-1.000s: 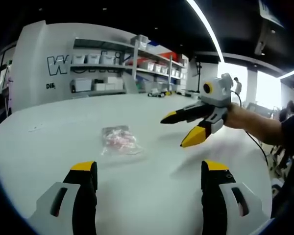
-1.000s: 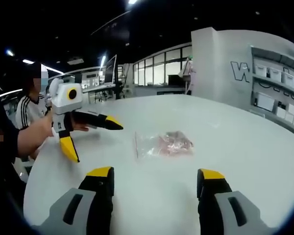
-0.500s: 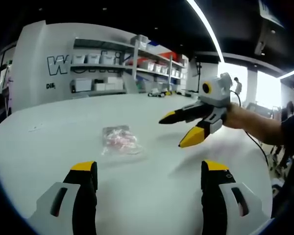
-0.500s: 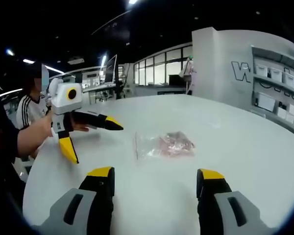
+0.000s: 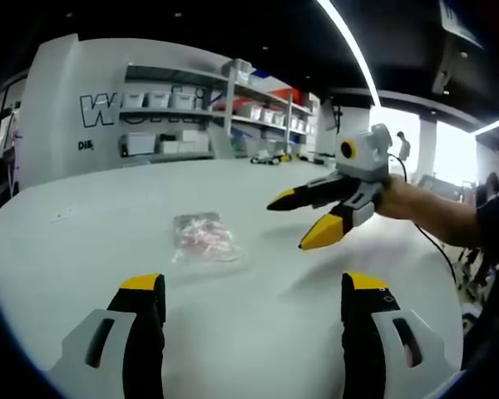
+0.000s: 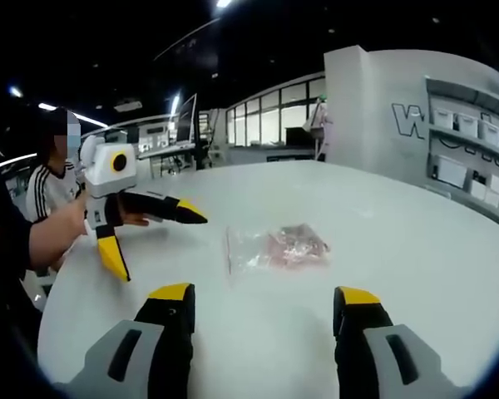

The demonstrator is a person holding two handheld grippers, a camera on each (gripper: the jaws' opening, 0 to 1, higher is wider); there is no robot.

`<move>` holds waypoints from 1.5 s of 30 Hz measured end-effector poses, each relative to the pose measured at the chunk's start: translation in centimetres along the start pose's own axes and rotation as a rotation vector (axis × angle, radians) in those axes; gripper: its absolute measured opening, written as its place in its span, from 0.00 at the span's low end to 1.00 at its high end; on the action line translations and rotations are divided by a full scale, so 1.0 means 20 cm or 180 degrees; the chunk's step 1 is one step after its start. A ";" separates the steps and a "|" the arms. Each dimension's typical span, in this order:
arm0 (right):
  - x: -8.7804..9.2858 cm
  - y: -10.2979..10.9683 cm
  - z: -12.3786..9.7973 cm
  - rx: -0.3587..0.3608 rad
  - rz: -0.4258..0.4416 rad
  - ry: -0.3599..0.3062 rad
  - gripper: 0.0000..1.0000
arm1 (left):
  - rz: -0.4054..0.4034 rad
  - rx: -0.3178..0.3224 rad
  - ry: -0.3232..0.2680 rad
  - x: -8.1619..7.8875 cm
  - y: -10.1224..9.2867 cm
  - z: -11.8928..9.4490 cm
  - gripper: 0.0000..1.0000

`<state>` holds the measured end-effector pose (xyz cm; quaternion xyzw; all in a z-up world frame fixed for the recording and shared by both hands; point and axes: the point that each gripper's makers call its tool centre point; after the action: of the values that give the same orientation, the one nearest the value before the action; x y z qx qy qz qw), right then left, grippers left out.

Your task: Open the resealable bag by pulling the two sides of the seal apart until the entire bag opening is separated and visibly accessible.

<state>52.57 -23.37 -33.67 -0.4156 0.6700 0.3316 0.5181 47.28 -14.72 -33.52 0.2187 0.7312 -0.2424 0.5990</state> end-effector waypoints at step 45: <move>0.00 -0.02 0.04 -0.0015 0.0014 -0.0008 0.65 | -0.0011 -0.0003 0.0012 0.01 0.02 0.02 0.86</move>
<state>53.20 -22.82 -33.90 -0.4150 0.6695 0.3349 0.5172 47.73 -14.71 -33.91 0.2175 0.7328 -0.2427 0.5973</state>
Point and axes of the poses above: the point that each gripper's makers call its tool centre point, and the gripper's own axes: z roughly forward along the fingers, y roughly to its left, x roughly out of its underside, and after that the axes turned 8 degrees about -y, right-handed
